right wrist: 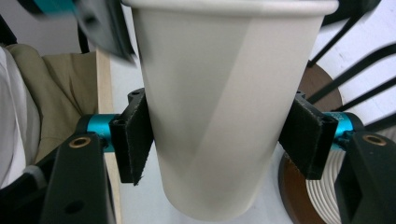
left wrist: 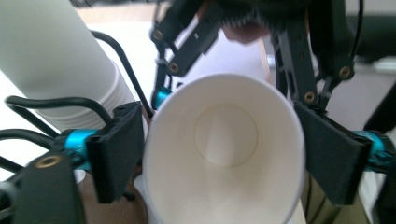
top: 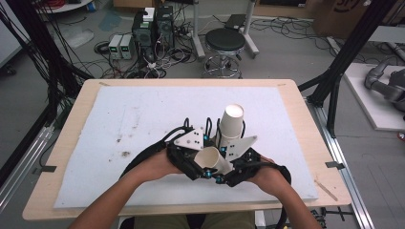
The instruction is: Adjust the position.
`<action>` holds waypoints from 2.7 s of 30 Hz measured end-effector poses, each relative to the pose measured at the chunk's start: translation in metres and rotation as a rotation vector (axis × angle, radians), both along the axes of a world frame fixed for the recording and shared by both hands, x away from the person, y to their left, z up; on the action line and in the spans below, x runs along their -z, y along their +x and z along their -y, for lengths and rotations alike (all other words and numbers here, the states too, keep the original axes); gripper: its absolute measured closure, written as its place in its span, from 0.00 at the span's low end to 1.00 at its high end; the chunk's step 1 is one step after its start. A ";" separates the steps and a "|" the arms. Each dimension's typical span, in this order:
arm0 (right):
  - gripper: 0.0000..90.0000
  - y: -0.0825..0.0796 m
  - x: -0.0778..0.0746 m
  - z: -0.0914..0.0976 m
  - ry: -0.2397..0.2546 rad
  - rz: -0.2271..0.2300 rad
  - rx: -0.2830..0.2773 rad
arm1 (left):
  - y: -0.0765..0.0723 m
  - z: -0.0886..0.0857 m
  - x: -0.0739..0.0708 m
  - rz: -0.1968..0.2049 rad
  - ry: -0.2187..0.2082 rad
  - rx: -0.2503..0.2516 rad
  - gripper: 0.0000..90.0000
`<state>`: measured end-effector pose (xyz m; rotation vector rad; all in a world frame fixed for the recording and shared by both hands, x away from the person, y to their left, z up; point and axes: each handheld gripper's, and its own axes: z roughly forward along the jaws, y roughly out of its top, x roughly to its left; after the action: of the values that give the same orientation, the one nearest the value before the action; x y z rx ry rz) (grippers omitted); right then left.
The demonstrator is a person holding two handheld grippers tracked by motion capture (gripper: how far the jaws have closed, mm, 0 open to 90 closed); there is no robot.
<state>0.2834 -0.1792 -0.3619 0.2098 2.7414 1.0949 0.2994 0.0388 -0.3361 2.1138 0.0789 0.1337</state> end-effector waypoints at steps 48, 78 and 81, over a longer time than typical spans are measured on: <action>0.36 -0.015 0.018 0.103 0.387 0.123 0.312 | -0.004 -0.136 0.066 -0.024 -0.446 -0.434 0.19; 0.35 -0.018 0.028 0.149 0.455 0.166 0.501 | -0.005 -0.154 0.083 -0.008 -0.477 -0.508 0.20; 0.35 -0.018 0.028 0.152 0.460 0.173 0.505 | -0.004 -0.154 0.083 -0.010 -0.479 -0.512 0.20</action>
<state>0.2658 -0.3307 -0.3902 0.7769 2.0747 1.4704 0.2957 0.1930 -0.4193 1.5774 0.6002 0.3688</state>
